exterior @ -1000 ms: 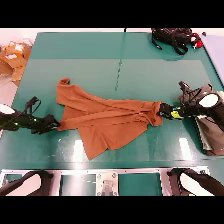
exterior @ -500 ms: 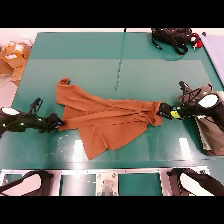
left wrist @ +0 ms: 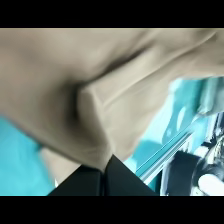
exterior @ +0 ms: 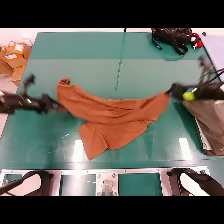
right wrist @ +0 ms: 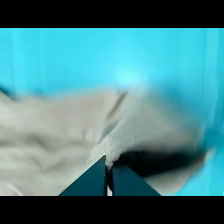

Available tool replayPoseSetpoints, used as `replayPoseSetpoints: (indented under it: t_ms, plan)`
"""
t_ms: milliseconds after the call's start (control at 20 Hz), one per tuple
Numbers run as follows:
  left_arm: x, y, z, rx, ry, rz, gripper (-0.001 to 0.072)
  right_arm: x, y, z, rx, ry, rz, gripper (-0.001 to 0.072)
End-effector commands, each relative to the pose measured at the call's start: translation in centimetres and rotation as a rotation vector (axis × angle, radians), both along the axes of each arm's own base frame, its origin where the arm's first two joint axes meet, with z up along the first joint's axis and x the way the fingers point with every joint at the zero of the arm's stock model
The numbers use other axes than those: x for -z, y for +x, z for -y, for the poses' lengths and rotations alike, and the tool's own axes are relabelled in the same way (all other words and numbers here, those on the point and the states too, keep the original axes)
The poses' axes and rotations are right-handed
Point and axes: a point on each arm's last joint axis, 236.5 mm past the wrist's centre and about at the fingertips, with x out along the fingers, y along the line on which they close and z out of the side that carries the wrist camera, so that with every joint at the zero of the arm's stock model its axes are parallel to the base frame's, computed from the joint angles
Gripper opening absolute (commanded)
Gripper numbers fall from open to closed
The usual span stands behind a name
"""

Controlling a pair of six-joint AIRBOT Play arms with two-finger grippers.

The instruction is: Fold the shirts.

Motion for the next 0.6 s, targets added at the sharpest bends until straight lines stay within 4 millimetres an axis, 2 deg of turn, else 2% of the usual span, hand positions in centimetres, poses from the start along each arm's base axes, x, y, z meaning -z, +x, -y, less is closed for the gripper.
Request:
replayPoseSetpoints:
  t_ms: [0, 50, 150, 200, 300, 350, 400, 450, 550]
  plan:
    - [-17.2, 2.1, 1.0, 0.025, -0.004, 0.407, 0.0025, -15.1, 0.2, 2.4, 0.074, -0.039, 0.322, 0.0014]
    - [-22.4, 1.8, 1.1, 0.025, 0.045, 0.551, 0.0025, -20.2, -0.8, 3.2, 0.112, -0.056, 0.439, 0.0013]
    - [-32.8, -0.3, 1.7, -0.006, 0.128, 0.837, 0.0025, -28.5, -3.8, 3.9, 0.168, -0.09, 0.636, 0.0014]
    - [-37.7, -2.2, 2.3, -0.029, 0.156, 0.972, 0.0025, -32.4, -6.0, 4.0, 0.189, -0.117, 0.736, 0.0014]
    - [-45.3, -6.7, 3.5, -0.063, 0.202, 1.207, 0.0025, -38.5, -10.4, 4.0, 0.242, -0.178, 0.905, 0.0014]
    - [-47.8, -8.8, 4.2, -0.076, 0.21, 1.281, 0.0026, -40.7, -12.3, 4.2, 0.271, -0.217, 0.971, 0.0014]
    - [-49.4, -10.6, 4.8, -0.081, 0.209, 1.329, 0.0026, -42.7, -14.5, 4.2, 0.304, -0.256, 1.032, 0.0015]
    - [-50.3, -12.1, 5.3, -0.085, 0.204, 1.354, 0.0026, -44.3, -16.5, 4.2, 0.331, -0.302, 1.084, 0.0015]
    - [-50.7, -13.5, 5.7, -0.097, 0.202, 1.365, 0.0025, -46.2, -19.6, 4.3, 0.385, -0.351, 1.15, 0.0015]
